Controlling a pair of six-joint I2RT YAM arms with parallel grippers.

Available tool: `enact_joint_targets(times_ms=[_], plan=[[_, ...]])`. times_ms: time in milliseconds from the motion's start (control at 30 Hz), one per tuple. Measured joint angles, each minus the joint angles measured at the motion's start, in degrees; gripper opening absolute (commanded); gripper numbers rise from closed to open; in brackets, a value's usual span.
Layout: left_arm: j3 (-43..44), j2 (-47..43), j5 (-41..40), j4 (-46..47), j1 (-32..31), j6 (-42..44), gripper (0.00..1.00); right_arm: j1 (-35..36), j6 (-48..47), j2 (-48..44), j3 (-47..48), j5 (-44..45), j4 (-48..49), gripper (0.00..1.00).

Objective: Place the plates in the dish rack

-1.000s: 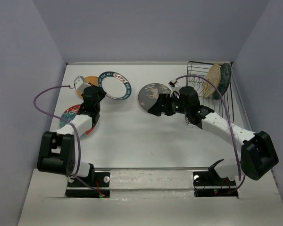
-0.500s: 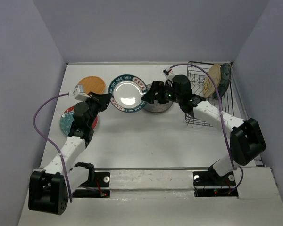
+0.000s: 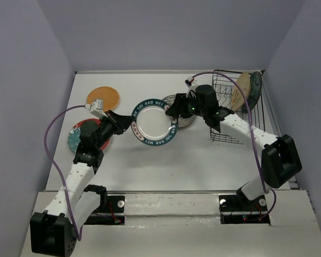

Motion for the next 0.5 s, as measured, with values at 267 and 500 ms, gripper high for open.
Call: enact_joint_targets(times_ms=[267, 500], plan=[[3.78, 0.11, -0.28, -9.18, 0.39, 6.75, 0.06, -2.95, 6.51, -3.32, -7.54, -16.37, 10.51, 0.07], [13.05, 0.11, -4.42, -16.52, -4.37, 14.71, 0.67, -7.56, 8.37, -7.3, -7.58, -21.44, 12.48, 0.07]])
